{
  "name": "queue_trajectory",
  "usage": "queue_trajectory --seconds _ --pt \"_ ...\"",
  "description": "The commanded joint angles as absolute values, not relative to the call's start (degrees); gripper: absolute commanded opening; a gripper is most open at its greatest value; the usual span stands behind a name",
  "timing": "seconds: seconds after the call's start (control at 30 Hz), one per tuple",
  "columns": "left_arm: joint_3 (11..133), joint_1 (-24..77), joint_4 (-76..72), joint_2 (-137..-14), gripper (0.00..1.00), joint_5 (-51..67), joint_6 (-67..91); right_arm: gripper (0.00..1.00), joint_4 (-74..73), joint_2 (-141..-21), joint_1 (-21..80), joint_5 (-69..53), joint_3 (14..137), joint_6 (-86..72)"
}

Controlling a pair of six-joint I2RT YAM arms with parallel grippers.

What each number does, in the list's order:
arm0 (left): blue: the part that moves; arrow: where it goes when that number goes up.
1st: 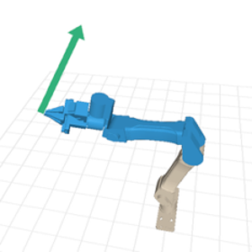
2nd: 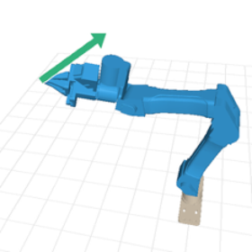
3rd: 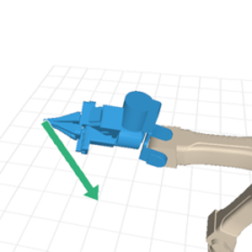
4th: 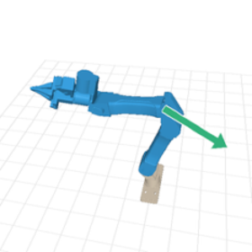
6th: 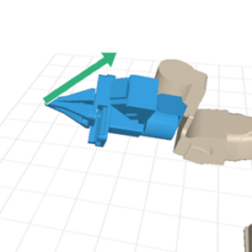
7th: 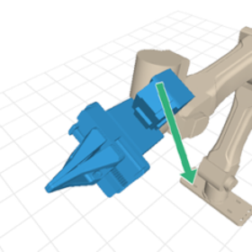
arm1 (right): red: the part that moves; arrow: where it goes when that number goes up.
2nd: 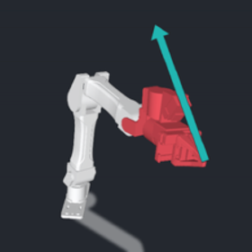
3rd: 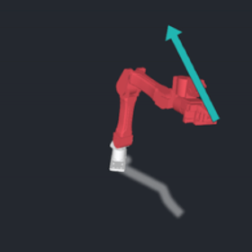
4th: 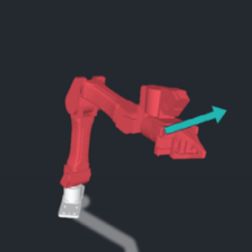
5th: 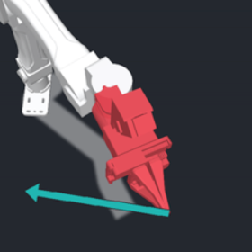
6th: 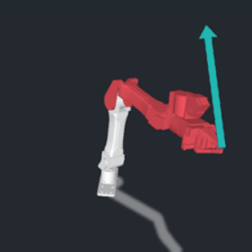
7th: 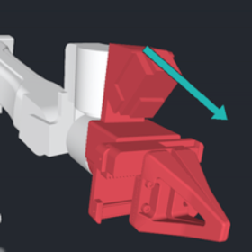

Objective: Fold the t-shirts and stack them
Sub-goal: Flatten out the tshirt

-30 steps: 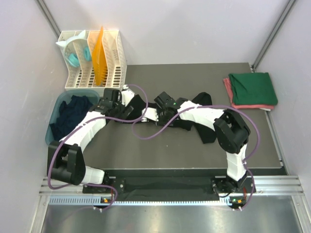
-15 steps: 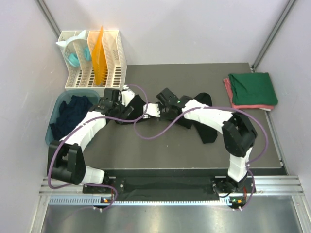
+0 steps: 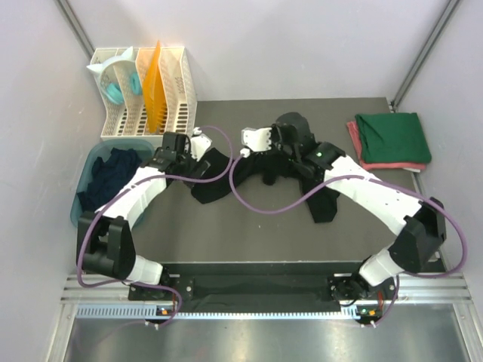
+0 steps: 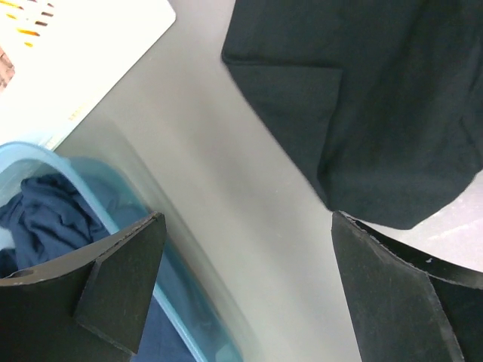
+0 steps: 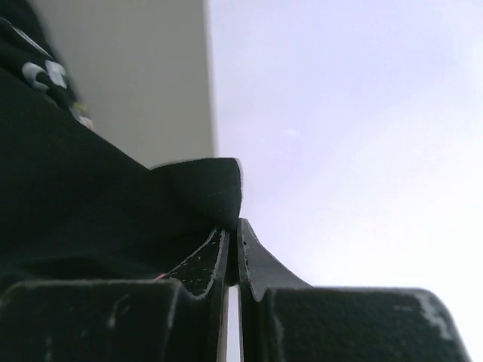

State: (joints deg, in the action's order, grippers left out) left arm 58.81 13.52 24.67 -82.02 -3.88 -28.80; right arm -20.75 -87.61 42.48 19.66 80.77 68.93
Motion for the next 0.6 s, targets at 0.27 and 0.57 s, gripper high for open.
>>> queue_trajectory --seconds 0.27,0.57 --pt "63.63 14.15 28.56 -83.85 0.93 8.25 -30.58 0.00 19.14 -80.77 32.00 25.66 71.20 89.99" --pt "63.02 16.08 32.51 -83.76 0.92 15.37 -33.92 0.00 30.67 -82.52 25.58 28.21 71.36 93.78"
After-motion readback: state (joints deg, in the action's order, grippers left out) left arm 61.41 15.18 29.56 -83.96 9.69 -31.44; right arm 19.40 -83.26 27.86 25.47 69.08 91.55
